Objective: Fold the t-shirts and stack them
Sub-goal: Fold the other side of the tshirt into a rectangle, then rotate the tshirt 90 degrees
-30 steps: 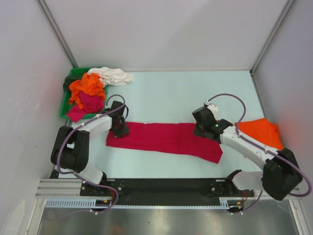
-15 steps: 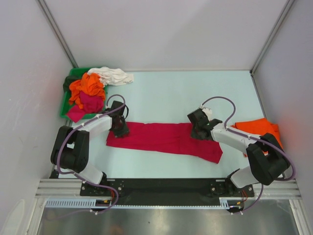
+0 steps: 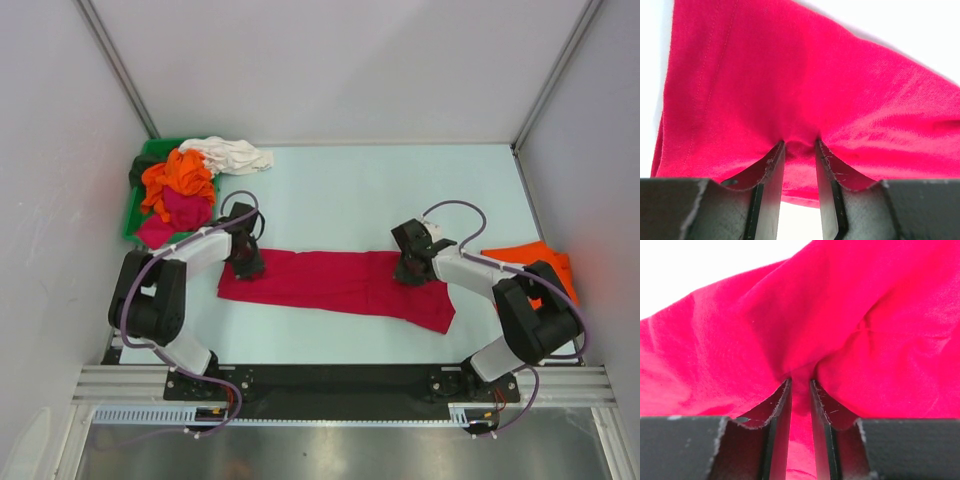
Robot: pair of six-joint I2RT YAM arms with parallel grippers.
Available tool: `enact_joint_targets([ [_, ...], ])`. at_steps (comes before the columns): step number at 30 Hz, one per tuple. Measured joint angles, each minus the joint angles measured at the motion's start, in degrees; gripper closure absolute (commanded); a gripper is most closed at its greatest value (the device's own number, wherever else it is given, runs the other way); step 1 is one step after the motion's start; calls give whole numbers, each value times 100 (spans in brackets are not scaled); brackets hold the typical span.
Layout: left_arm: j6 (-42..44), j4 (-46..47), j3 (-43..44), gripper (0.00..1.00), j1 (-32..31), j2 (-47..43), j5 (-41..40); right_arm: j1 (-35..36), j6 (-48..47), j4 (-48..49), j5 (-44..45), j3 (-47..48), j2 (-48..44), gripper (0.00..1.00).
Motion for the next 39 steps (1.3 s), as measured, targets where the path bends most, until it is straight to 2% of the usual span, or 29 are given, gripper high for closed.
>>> enact_joint_targets([
  [8,44,-111,96,65,0,83,4,-468,37,17,-671,87,114,73],
  [16,20,98,-136,65,2,-114,-4,-966,-127,-87,-1126,715,710,75],
  [24,-72,385,-450,65,7,-378,-26,-1067,-304,-363,-1283,1032,957,73],
  [27,-74,461,-529,65,7,-452,-31,-1071,-374,-452,-1305,1121,1005,68],
  [30,-72,413,-564,60,0,-538,-28,-1051,-439,-356,-1311,1108,964,54],
  [32,-63,271,-573,55,-9,-629,-28,-1021,-470,-208,-1207,1036,859,49],
  [35,37,66,-538,35,-13,-911,-52,-997,-581,-125,-702,839,525,34],
  [39,157,-107,-138,36,-22,-1143,-186,-931,-647,-291,-201,782,-260,31],
])
